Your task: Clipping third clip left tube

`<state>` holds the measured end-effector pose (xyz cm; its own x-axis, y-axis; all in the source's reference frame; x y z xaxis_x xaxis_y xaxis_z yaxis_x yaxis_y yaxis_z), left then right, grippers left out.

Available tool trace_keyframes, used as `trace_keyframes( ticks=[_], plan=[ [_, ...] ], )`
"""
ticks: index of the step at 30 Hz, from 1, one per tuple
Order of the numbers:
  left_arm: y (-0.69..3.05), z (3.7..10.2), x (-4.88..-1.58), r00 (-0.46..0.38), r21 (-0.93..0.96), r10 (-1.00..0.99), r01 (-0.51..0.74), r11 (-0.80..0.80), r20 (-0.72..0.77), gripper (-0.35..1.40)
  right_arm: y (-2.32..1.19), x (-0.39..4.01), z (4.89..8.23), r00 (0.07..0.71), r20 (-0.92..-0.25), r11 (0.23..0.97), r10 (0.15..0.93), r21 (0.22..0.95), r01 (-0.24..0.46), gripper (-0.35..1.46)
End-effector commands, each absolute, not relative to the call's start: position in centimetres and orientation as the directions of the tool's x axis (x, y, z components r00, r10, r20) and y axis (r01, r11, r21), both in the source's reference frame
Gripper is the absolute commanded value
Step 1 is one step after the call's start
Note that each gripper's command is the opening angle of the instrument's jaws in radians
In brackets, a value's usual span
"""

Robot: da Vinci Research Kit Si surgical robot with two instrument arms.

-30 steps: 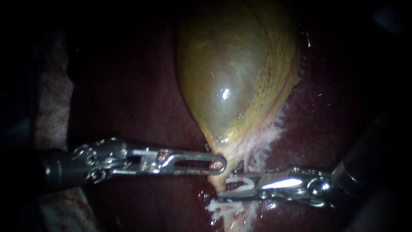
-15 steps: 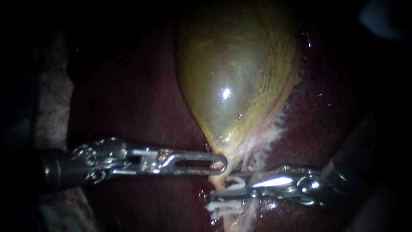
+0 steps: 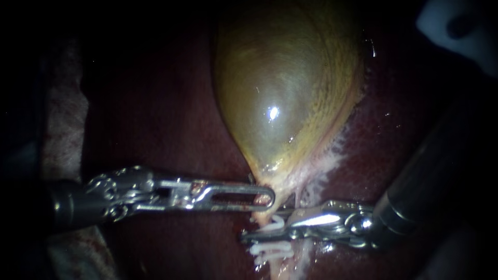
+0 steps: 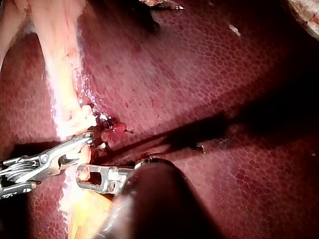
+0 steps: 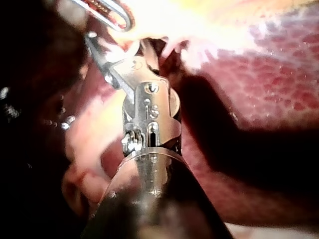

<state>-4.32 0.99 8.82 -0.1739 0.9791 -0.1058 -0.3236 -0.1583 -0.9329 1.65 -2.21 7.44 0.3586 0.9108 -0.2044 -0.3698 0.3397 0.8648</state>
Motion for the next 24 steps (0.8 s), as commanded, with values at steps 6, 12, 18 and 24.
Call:
trace_keyframes(
  ticks=[6, 12, 18, 24],
  plan=[
    [0.98, 8.83, -4.32, -0.174, -0.932, 0.979, -0.324, -0.159, -0.106, -0.35, -2.15, 1.64, 7.42, 0.352, -0.187, 0.321, 0.917, 0.869, -0.375, 0.46],
    [0.98, 8.83, -4.33, -0.173, -0.932, 0.979, -0.325, -0.159, -0.106, -0.35, -2.11, 1.64, 7.42, 0.348, -0.175, 0.309, 0.921, 0.872, -0.379, 0.33],
    [0.98, 8.83, -4.33, -0.173, -0.932, 0.979, -0.325, -0.159, -0.106, -0.35, -2.09, 1.60, 7.42, 0.353, -0.167, 0.301, 0.920, 0.879, -0.369, -0.24],
    [0.98, 8.83, -4.33, -0.173, -0.932, 0.979, -0.325, -0.159, -0.107, -0.35, -2.09, 1.58, 7.43, 0.357, -0.168, 0.302, 0.919, 0.882, -0.363, -0.35]
  ],
)
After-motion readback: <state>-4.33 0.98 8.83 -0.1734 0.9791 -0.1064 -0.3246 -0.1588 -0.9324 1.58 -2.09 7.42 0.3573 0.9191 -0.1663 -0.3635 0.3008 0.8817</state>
